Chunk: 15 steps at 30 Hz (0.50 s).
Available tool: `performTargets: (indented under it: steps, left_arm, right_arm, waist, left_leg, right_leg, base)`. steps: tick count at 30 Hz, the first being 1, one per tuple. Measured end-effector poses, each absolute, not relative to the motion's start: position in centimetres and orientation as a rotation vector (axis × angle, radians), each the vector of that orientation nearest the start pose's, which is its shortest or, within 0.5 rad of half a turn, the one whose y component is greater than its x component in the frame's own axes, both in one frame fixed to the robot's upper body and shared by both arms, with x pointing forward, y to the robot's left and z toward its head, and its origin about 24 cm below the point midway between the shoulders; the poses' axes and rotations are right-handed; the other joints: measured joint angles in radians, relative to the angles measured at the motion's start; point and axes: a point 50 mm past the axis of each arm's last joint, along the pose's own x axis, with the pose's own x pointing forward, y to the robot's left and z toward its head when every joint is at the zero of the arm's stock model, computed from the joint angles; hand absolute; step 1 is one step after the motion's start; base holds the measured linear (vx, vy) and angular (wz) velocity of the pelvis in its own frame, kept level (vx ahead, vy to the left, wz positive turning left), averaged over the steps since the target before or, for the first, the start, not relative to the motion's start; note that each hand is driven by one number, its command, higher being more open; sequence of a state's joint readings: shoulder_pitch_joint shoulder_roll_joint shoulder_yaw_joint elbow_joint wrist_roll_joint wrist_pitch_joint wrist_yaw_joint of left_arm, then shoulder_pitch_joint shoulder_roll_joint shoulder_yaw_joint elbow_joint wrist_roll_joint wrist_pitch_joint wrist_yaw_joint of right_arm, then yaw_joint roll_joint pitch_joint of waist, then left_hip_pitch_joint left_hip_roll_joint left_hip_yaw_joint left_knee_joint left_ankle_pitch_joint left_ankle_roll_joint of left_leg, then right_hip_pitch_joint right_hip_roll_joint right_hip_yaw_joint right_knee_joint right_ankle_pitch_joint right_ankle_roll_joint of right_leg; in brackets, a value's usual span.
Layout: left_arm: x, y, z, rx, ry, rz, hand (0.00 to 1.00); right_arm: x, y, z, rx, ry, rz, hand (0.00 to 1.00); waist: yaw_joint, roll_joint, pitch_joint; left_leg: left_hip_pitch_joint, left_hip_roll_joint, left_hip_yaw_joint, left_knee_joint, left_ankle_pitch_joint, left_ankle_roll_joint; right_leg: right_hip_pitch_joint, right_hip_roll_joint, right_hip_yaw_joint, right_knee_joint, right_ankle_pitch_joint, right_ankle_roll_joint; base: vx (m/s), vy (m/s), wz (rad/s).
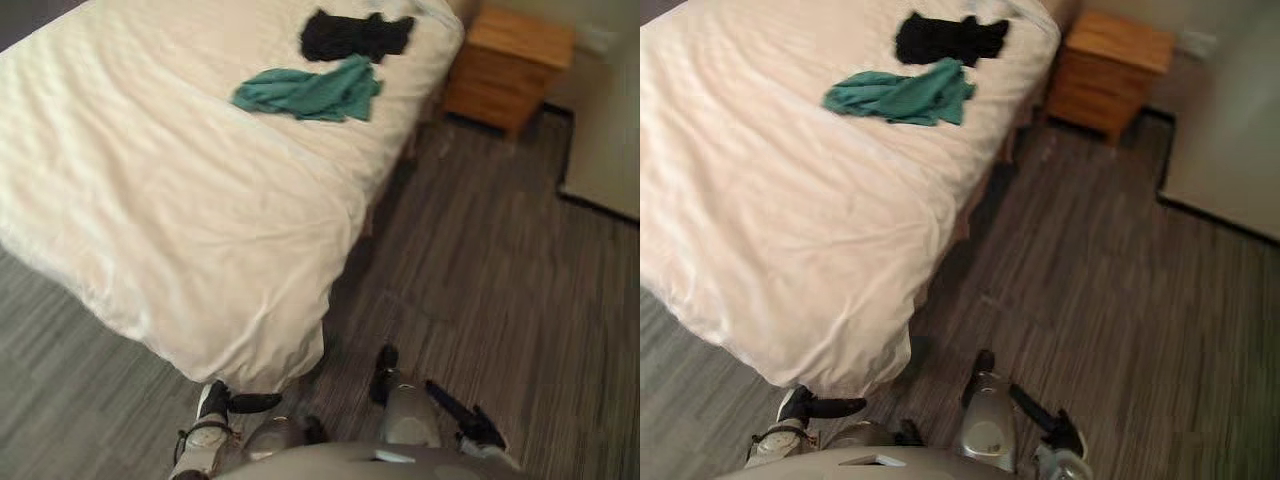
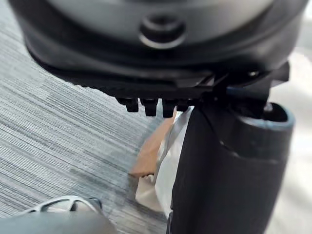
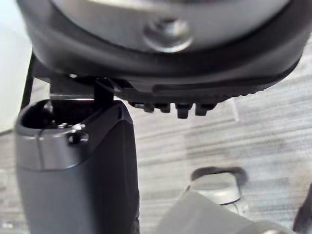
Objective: Tidy up the quilt and then pick up the clothes from the bed and put them into the laundry hamper
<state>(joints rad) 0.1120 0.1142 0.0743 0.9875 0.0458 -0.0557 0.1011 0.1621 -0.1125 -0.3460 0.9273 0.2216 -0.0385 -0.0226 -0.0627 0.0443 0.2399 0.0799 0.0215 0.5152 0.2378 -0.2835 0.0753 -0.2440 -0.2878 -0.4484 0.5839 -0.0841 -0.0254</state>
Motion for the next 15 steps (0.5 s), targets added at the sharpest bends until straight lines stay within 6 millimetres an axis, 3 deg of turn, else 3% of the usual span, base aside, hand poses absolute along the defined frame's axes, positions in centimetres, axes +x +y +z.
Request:
performTargets:
  steps: [1, 5, 6, 7, 8, 9, 12, 13, 15]
  left_arm:
    - [9.4, 21.3, -15.4, 0.161, 1.045, 0.216, 1.00]
    - [8.4, 21.7, -15.6, 0.108, 1.073, 0.274, 1.00]
    - [8.3, 21.9, -15.7, 0.077, 1.080, 0.305, 1.00]
    - [8.1, 20.9, -15.9, 0.042, 1.092, 0.307, 1.00]
    - [8.0, 20.4, -16.1, 0.027, 1.101, 0.305, 1.00]
    - [8.0, 20.1, -16.1, 0.000, 1.101, 0.325, 1.00]
    - [8.0, 20.1, -16.1, -0.030, 1.089, 0.339, 1.00]
    - [7.0, 20.9, -16.2, -0.115, 1.076, 0.388, 1.00]
    - [7.0, 20.9, -16.2, -0.115, 1.076, 0.388, 1.00]
  right_arm:
    - [7.7, -24.7, -14.9, 0.187, 0.996, -0.530, 1.00]
    - [8.2, -23.8, -15.4, 0.135, 1.050, -0.451, 1.00]
    - [9.3, -23.6, -15.3, 0.100, 1.041, -0.407, 1.00]
    - [9.9, -23.7, -15.1, 0.069, 1.038, -0.380, 1.00]
    - [10.6, -23.9, -15.0, 0.044, 1.029, -0.363, 1.00]
    - [11.3, -23.6, -14.9, 0.008, 1.027, -0.325, 1.00]
    - [11.8, -22.9, -14.9, 0.009, 1.014, -0.298, 1.00]
    - [9.4, -22.8, -15.6, 0.061, 1.066, -0.362, 1.00]
    - [9.4, -22.8, -15.6, 0.061, 1.066, -0.362, 1.00]
  waist:
    - [0.008, -0.014, -0.008]
    - [0.039, -0.043, -0.030]
    - [0.058, -0.045, -0.034]
    - [0.077, 0.002, -0.049]
    - [0.085, 0.026, -0.059]
    - [0.089, 0.033, -0.066]
    - [0.090, 0.032, -0.069]
    - [0.084, -0.007, -0.079]
    - [0.084, -0.007, -0.079]
  left_leg:
    - [-0.003, 0.006, 0.062, 0.000, 0.010, -0.004]
    - [-0.048, 0.036, 0.188, 0.065, 0.012, -0.011]
    - [-0.090, 0.047, 0.167, 0.097, 0.016, -0.026]
    - [-0.116, 0.079, 0.131, 0.083, 0.024, -0.036]
    - [-0.128, 0.095, 0.126, 0.065, 0.043, -0.047]
    - [-0.126, 0.106, 0.124, 0.035, 0.093, -0.059]
    - [-0.124, 0.127, 0.130, 0.051, 0.128, -0.077]
    - [-0.035, 0.036, -0.045, -0.118, 0.126, -0.100]
    - [-0.035, 0.036, -0.045, -0.118, 0.126, -0.100]
  right_leg:
    - [0.059, -0.025, -0.035, 0.069, -0.095, 0.001]
    - [0.132, -0.073, -0.037, 0.053, -0.177, 0.057]
    - [0.135, -0.001, -0.009, -0.093, -0.179, 0.112]
    - [0.157, 0.074, 0.029, -0.231, -0.130, 0.114]
    - [0.169, 0.113, 0.040, -0.314, -0.081, 0.108]
    - [0.195, 0.154, 0.066, -0.441, -0.010, 0.093]
    - [0.238, 0.202, 0.125, -0.612, 0.086, 0.080]
    - [0.267, 0.186, 0.163, -0.669, 0.160, 0.095]
    - [0.267, 0.186, 0.163, -0.669, 0.160, 0.095]
  base:
    - [-0.20, -0.036, -1.32]
    - [-0.13, -0.145, -1.22]
    - [-0.15, -0.223, -1.40]
    - [-0.17, -0.200, -1.46]
    - [-0.13, -0.183, -1.20]
    - [-0.14, -0.142, -0.92]
    - [-0.14, -0.111, -0.59]
    - [-0.07, -0.038, -0.22]
    - [0.00, 0.000, 0.00]
